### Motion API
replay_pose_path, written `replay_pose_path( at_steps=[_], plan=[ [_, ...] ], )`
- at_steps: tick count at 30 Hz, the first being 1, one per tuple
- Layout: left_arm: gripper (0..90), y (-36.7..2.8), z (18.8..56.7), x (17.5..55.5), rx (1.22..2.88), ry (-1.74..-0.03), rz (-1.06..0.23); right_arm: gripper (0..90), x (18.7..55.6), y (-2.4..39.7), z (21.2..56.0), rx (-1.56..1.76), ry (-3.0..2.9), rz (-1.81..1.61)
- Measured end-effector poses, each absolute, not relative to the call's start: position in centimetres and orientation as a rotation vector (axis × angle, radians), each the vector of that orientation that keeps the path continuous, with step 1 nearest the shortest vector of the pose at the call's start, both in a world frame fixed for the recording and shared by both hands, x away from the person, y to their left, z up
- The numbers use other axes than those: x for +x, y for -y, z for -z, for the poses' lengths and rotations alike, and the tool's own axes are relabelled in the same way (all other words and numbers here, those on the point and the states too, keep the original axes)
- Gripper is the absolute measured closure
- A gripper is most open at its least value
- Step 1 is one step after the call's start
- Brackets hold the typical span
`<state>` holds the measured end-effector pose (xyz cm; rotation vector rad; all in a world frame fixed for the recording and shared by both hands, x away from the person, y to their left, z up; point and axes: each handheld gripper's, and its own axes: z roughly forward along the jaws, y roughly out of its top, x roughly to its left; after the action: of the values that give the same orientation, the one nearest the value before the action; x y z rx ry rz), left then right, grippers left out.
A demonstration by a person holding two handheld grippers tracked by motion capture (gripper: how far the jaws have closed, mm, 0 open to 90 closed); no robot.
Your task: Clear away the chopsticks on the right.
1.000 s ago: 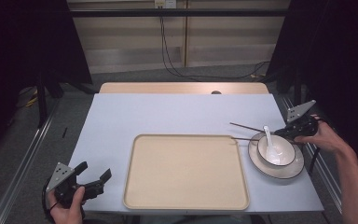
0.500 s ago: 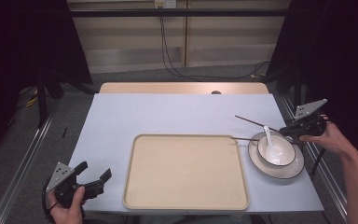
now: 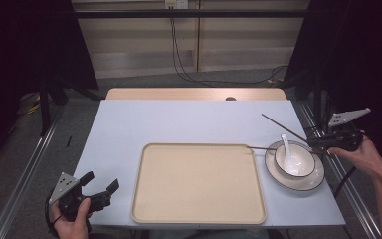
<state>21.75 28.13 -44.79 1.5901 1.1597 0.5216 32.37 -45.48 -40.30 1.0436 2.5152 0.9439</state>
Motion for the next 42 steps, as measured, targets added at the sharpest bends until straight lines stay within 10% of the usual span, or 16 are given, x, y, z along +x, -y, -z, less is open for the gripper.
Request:
replay_pose_path(
  at_steps=[21,42],
  plan=[
    [3.6,-27.9,44.8,22.1,1.587,-1.152,-0.509,85.7,25.2,44.2,38.2,1.309,-2.272,-1.157],
    [3.0,-28.0,44.7,21.8,1.54,-1.163,-0.546,85.8,21.3,34.3,39.8,1.478,-2.215,-1.157]
  ],
)
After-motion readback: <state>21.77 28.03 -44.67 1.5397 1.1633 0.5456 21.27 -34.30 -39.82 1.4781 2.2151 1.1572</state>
